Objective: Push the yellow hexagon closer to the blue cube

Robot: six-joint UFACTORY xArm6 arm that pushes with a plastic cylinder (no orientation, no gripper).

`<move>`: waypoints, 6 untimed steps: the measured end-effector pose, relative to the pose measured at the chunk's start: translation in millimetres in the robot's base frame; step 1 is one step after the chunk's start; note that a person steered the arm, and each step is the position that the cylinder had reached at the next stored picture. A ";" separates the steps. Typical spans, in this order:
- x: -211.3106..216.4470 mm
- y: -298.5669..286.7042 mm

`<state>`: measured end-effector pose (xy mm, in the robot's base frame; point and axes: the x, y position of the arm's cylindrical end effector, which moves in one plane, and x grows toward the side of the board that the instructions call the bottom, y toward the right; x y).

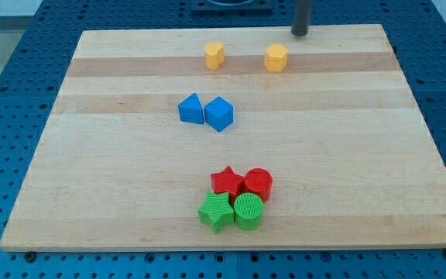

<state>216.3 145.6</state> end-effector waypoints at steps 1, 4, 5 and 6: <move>58.7 -32.9; 55.7 -44.5; 41.5 -71.2; 121.8 -97.0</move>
